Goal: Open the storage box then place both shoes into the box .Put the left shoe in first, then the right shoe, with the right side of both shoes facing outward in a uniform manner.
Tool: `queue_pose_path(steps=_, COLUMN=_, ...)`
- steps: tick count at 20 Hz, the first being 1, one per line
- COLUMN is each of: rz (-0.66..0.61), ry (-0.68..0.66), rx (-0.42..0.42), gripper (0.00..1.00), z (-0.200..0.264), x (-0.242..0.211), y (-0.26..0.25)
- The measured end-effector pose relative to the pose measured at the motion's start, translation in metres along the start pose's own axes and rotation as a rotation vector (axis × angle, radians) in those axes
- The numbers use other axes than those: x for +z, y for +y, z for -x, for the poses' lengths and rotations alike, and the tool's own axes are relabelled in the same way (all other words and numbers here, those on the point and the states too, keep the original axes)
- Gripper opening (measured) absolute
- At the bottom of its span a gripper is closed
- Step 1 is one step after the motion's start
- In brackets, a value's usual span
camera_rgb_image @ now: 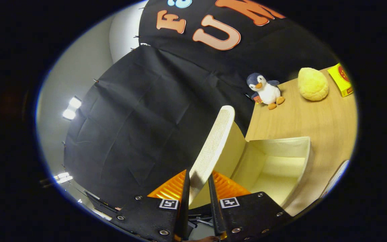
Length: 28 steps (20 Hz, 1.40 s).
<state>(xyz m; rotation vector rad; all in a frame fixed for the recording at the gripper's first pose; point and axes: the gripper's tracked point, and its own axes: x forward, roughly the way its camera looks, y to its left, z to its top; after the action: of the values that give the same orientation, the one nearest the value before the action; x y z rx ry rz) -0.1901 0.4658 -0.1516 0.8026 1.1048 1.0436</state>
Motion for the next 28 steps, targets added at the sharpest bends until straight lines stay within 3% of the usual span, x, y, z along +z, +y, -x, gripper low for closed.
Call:
queue_pose_path(steps=5, rz=0.01, ry=0.026, rx=0.03, gripper=0.18, z=-0.053, x=-0.003, y=0.043)
queue_pose_path(steps=12, rz=0.031, ry=0.091, rx=-0.009, gripper=0.18, z=-0.136, x=-0.027, y=0.064)
queue_pose_path(steps=19, rz=0.0, ry=0.106, rx=-0.075, gripper=0.19, z=-0.18, x=-0.041, y=0.063)
queue_pose_path(steps=22, rz=0.018, ry=0.088, rx=-0.063, gripper=0.47, z=-0.171, x=-0.039, y=0.069)
queue_pose_path(steps=25, rz=0.054, ry=0.056, rx=-0.118, gripper=0.71, z=-0.136, x=-0.034, y=0.041)
queue_pose_path(steps=26, rz=0.054, ry=0.047, rx=-0.137, gripper=0.77, z=-0.122, x=-0.033, y=0.028)
queue_pose_path(steps=28, rz=0.066, ry=0.01, rx=-0.187, gripper=0.81, z=-0.094, x=-0.024, y=-0.001)
